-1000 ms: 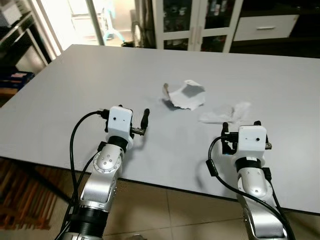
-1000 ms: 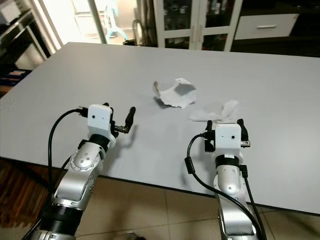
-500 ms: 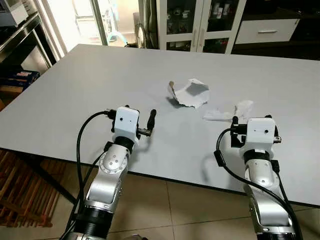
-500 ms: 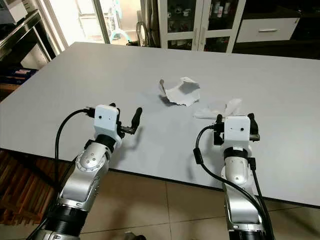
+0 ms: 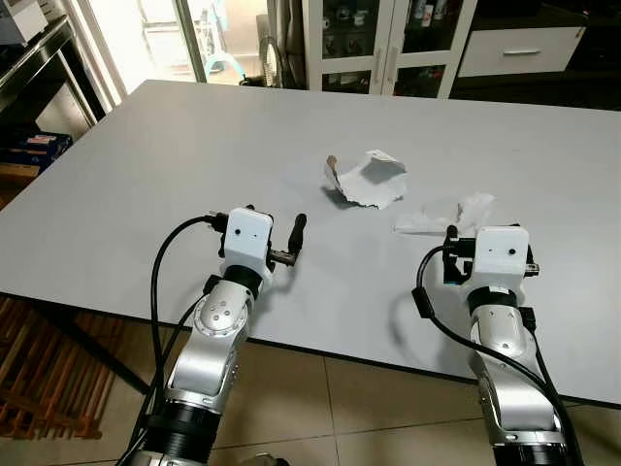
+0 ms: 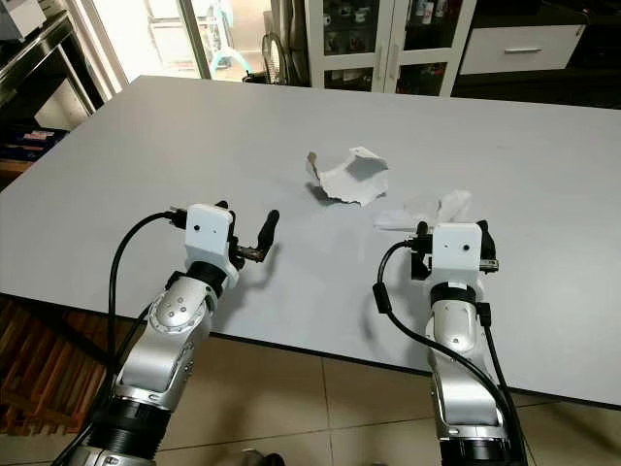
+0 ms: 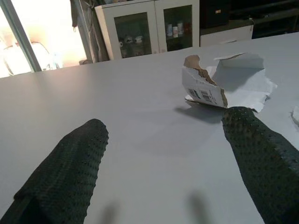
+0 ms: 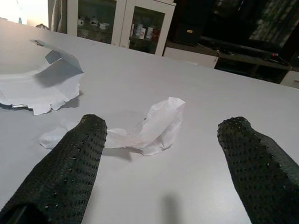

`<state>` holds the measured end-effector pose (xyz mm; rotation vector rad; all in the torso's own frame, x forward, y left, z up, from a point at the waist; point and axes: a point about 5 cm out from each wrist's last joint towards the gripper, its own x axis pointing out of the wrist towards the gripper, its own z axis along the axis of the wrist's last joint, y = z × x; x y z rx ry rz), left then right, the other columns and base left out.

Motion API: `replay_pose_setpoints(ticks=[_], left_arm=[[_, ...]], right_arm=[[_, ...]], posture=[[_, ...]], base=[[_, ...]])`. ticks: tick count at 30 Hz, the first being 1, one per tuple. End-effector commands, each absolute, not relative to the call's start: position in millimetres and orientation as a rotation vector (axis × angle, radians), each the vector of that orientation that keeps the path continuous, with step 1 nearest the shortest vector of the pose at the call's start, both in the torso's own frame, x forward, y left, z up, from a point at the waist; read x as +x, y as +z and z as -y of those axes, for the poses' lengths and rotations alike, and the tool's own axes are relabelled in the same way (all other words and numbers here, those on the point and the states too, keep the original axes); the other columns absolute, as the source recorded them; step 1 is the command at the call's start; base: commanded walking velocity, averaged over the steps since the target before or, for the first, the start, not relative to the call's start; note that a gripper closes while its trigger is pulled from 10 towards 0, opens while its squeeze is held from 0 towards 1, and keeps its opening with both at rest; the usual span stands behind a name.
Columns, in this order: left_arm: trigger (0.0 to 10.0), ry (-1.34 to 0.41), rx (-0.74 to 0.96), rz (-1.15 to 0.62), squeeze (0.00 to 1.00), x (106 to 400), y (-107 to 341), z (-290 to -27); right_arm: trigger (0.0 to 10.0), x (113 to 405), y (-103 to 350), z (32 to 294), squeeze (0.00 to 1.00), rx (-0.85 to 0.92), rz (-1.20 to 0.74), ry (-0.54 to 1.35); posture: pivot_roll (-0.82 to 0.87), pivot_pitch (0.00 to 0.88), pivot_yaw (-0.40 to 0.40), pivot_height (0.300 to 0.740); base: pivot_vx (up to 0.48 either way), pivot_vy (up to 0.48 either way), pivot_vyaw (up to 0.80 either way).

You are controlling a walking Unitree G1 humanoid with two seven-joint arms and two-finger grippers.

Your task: Picking trash to rubbish bin

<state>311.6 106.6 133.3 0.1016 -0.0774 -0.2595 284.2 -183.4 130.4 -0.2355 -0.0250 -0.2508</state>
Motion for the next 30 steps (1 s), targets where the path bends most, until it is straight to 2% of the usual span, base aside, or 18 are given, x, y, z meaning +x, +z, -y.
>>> replay_pose_setpoints(ticks=[1, 5, 11, 20, 30], left_arm=[[10.0, -0.258, 0.099, 0.075, 0.0, 311, 135, -110], [10.0, -0.255, 0.106, 0.065, 0.0, 308, 134, -112], [10.0, -0.267, 0.123, 0.054, 0.0, 304, 132, -116], [10.0, -0.262, 0.132, 0.053, 0.0, 301, 135, -118], [10.0, -0.222, 0.164, 0.049, 0.0, 297, 137, -132]], right_arm=[[10.0, 287, 131, 185, 0.0, -0.216, 0.017, -0.274], [10.0, 292, 131, 186, 0.0, -0.18, 0.008, -0.285], [10.0, 319, 137, 198, 0.0, -0.055, -0.032, -0.321], [10.0, 347, 150, 197, 0.0, -0.034, -0.007, -0.305], [10.0, 365, 141, 194, 0.0, 0.029, -0.07, -0.282]], posture=[[-0.04, 0.099, 0.064, 0.74], [-0.03, 0.116, 0.071, 0.74], [-0.02, 0.132, 0.08, 0.74], [0.02, 0.142, 0.081, 0.74], [0.07, 0.153, 0.081, 0.74]], base=[[0.0, 0.0, 0.0], [0.0, 0.0, 0.0], [0.0, 0.0, 0.0], [0.0, 0.0, 0.0], [0.0, 0.0, 0.0]])
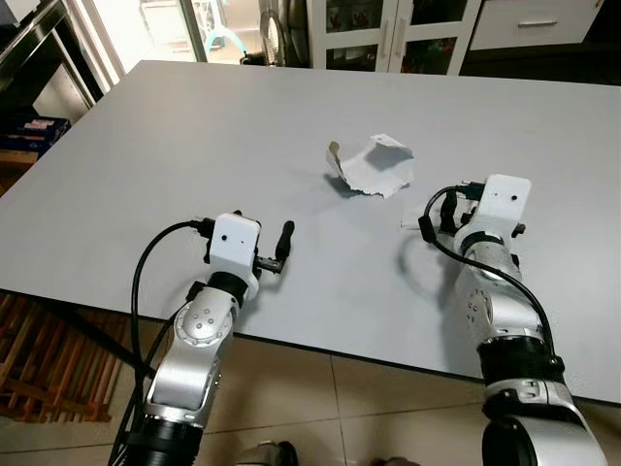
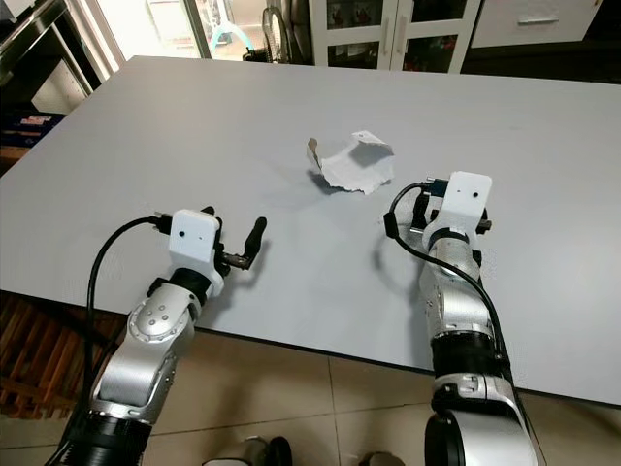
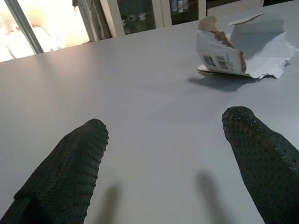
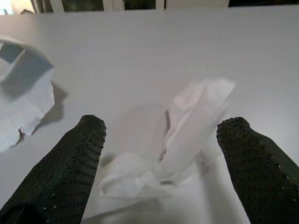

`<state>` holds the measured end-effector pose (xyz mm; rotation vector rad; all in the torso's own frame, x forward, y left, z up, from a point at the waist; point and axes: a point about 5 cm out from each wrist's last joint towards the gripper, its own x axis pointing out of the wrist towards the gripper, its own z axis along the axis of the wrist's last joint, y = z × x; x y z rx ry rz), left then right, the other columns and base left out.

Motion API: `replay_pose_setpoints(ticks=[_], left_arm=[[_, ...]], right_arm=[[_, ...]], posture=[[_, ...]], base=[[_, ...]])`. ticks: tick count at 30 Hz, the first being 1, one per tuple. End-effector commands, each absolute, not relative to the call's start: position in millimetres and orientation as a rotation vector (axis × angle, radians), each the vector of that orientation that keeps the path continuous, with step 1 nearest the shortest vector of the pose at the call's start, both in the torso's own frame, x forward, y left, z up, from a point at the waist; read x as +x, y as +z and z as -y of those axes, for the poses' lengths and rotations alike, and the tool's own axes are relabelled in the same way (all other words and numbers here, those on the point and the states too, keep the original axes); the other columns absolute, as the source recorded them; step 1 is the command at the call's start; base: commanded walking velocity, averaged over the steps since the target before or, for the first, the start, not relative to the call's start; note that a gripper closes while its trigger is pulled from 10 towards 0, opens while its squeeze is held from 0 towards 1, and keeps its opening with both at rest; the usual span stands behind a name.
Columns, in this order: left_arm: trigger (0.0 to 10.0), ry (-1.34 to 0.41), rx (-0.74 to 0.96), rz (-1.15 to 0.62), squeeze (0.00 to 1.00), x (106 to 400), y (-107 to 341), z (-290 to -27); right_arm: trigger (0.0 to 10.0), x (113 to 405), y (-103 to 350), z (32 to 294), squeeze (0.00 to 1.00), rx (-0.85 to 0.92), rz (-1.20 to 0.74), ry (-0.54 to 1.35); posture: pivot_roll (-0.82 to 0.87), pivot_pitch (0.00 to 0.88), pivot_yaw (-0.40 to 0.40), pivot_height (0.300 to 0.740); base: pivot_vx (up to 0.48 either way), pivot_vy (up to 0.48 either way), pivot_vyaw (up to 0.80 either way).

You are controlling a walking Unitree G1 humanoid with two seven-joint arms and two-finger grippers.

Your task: Picking trash to rubbish bin

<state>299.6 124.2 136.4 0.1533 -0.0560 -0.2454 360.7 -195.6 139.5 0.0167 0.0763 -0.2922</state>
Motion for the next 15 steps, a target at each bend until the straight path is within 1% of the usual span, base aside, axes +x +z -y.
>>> replay_pose_setpoints(ticks=[1, 7, 15], left_arm=[[10.0, -0.22, 0.167, 0.047, 0.0, 297, 137, -133], [10.0, -0.216, 0.179, 0.031, 0.0, 288, 136, -137], [10.0, -0.203, 0.192, 0.019, 0.0, 284, 136, -143]], right_arm=[[10.0, 366, 141, 193, 0.0, 0.028, -0.074, -0.279], [10.0, 373, 139, 193, 0.0, 0.033, -0.089, -0.275], [10.0, 378, 134, 193, 0.0, 0.057, -0.109, -0.261]], posture=[[0.07, 0.154, 0.082, 0.74], [0.1, 0.169, 0.086, 0.74], [0.12, 0.179, 0.088, 0.74]], base=[[0.0, 0.0, 0.0], [0.0, 0.0, 0.0], [0.0, 0.0, 0.0]])
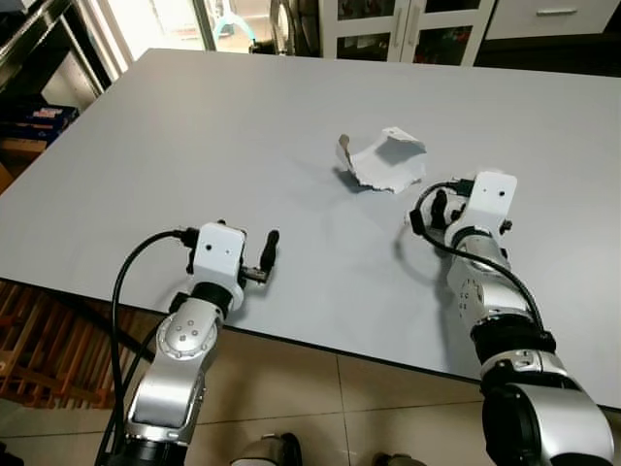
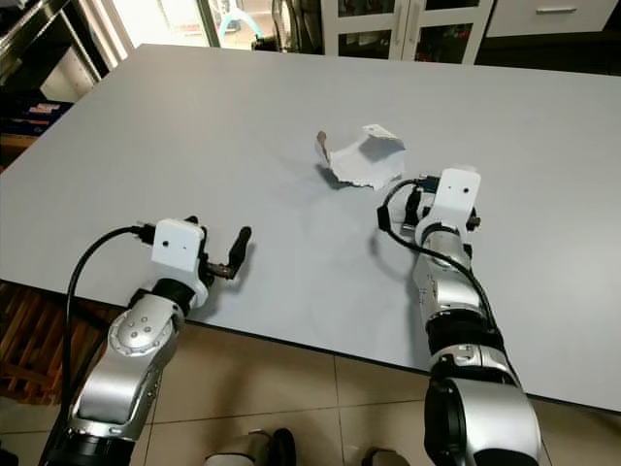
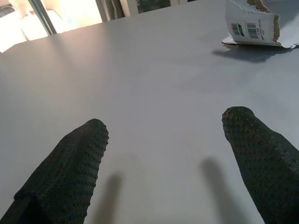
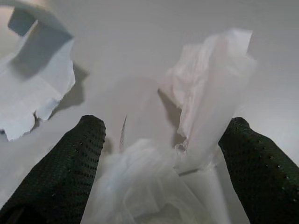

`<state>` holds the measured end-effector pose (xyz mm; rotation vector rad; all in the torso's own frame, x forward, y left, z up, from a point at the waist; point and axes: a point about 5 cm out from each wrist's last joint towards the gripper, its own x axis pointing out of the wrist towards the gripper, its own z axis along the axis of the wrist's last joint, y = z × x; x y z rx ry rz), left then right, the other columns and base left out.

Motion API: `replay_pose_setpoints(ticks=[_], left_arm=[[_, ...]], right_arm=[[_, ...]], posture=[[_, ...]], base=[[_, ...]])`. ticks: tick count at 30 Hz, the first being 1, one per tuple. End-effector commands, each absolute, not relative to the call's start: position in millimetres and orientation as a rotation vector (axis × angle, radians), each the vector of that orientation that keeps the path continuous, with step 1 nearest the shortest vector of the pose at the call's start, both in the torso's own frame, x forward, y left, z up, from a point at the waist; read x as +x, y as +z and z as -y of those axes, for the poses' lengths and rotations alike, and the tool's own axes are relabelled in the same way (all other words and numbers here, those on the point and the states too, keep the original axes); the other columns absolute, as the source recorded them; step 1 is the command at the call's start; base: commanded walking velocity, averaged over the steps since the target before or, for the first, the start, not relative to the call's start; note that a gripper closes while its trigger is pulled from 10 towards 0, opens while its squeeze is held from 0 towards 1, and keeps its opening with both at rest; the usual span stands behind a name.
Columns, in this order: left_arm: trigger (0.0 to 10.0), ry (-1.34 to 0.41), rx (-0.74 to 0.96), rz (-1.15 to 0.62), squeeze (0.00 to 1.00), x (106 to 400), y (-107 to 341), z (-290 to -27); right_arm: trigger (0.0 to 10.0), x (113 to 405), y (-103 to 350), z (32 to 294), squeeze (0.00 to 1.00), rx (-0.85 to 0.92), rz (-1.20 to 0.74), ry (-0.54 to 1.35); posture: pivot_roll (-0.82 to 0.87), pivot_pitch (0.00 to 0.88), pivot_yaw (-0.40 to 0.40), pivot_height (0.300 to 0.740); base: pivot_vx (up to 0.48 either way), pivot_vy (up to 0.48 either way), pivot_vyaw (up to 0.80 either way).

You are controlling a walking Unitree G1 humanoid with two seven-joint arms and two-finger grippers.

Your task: Picking trash to rubbish bin

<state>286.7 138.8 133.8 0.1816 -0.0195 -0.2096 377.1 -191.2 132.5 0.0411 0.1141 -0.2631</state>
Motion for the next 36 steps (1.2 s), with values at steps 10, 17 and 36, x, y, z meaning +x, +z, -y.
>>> replay_pose_setpoints(ticks=[10, 17, 36], left_arm=[[10.0, -0.201, 0.191, 0.003, 0.0, 281, 135, -143], [10.0, -0.201, 0.187, -0.006, 0.0, 279, 134, -143], [10.0, -0.195, 0.188, -0.006, 0.0, 278, 135, -141]], right_arm=[[0.0, 378, 124, 187, 0.0, 0.1, -0.136, -0.245], [0.0, 375, 115, 187, 0.0, 0.125, -0.155, -0.251], [0.0, 374, 111, 190, 0.0, 0.138, -0.169, -0.257]], posture=[[0.12, 0.185, 0.086, 0.74], [0.13, 0.19, 0.09, 0.74], [0.13, 0.194, 0.086, 0.74]], base=[[0.0, 0.0, 0.0], [0.0, 0.0, 0.0], [0.0, 0.0, 0.0]])
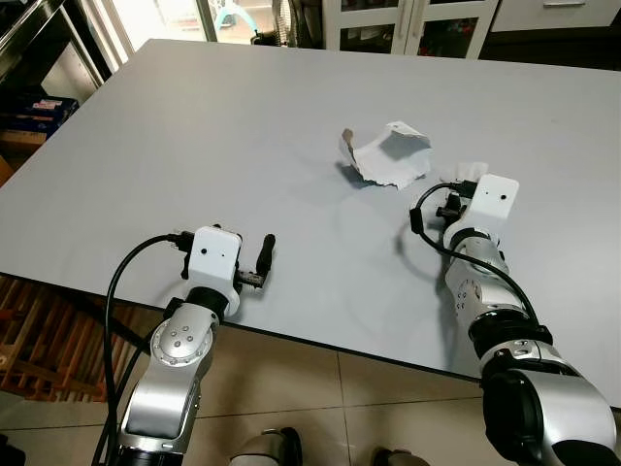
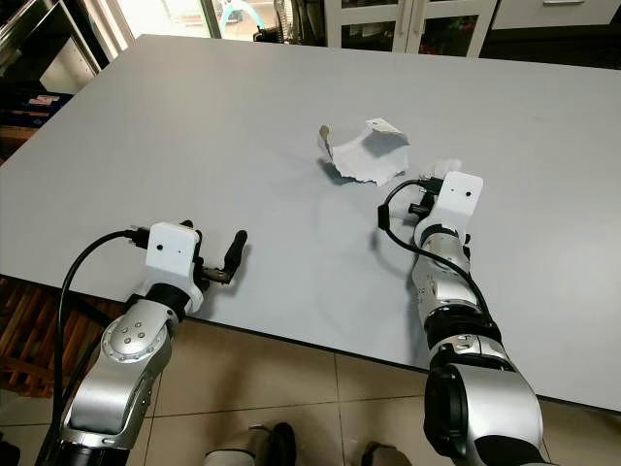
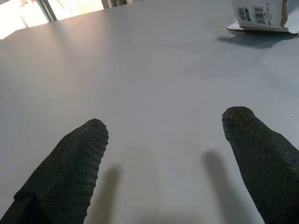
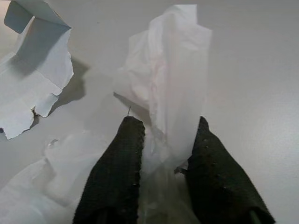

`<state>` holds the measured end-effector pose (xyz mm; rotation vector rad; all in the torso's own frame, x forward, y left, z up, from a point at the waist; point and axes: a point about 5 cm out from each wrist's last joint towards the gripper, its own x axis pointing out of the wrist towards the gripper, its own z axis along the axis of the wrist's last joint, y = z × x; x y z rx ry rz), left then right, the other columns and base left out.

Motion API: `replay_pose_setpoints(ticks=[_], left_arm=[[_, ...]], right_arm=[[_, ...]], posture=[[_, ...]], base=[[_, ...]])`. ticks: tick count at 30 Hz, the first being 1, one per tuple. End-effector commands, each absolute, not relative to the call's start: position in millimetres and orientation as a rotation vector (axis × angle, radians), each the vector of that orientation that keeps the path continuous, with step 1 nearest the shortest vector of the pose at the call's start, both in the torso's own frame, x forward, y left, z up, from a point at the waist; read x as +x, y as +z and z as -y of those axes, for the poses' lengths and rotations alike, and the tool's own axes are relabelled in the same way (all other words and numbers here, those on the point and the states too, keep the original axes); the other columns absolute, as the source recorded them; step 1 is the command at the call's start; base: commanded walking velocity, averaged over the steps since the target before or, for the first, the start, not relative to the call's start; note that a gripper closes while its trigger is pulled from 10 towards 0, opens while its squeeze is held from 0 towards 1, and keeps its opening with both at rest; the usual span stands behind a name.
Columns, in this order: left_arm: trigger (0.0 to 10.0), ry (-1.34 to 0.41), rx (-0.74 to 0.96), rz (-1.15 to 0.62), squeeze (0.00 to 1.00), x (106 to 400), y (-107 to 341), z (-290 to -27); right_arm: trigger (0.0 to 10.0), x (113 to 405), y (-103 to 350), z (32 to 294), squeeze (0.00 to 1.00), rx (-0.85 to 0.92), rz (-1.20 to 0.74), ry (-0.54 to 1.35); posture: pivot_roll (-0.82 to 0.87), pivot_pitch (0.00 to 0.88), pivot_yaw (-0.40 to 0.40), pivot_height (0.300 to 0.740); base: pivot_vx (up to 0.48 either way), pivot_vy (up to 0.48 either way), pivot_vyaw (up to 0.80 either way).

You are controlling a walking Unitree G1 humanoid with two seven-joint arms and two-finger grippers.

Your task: Picking trash to rubbish bin

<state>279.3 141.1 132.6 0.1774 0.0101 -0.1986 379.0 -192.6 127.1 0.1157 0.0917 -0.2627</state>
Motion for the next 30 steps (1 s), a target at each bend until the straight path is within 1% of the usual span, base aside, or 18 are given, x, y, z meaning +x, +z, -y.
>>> replay_pose_setpoints(ticks=[1, 13, 22, 26, 29, 30], left_arm=[[10.0, -0.195, 0.188, -0.006, 0.0, 278, 135, -141], [10.0, -0.2, 0.183, -0.001, 0.0, 278, 135, -139], [10.0, -0.212, 0.177, 0.014, 0.0, 283, 138, -135], [10.0, -0.222, 0.173, 0.021, 0.0, 284, 138, -133], [10.0, -0.223, 0.165, 0.027, 0.0, 286, 138, -130], [10.0, -0.223, 0.165, 0.027, 0.0, 286, 138, -130]], right_arm=[[0.0, 374, 110, 190, 0.0, 0.138, -0.169, -0.257], [0.0, 372, 107, 193, 0.0, 0.129, -0.174, -0.263], [0.0, 369, 108, 196, 0.0, 0.063, -0.132, -0.28], [0.0, 367, 112, 199, 0.0, 0.033, -0.089, -0.3], [0.0, 365, 123, 201, 0.0, -0.042, -0.009, -0.309], [0.0, 365, 123, 201, 0.0, -0.042, -0.009, -0.309]], posture=[[0.13, 0.194, 0.086, 0.74], [0.12, 0.195, 0.084, 0.74], [0.1, 0.185, 0.084, 0.74], [0.09, 0.178, 0.083, 0.74], [0.08, 0.174, 0.078, 0.74], [0.08, 0.174, 0.078, 0.74]], base=[[0.0, 0.0, 0.0], [0.0, 0.0, 0.0], [0.0, 0.0, 0.0], [0.0, 0.0, 0.0], [0.0, 0.0, 0.0], [0.0, 0.0, 0.0]])
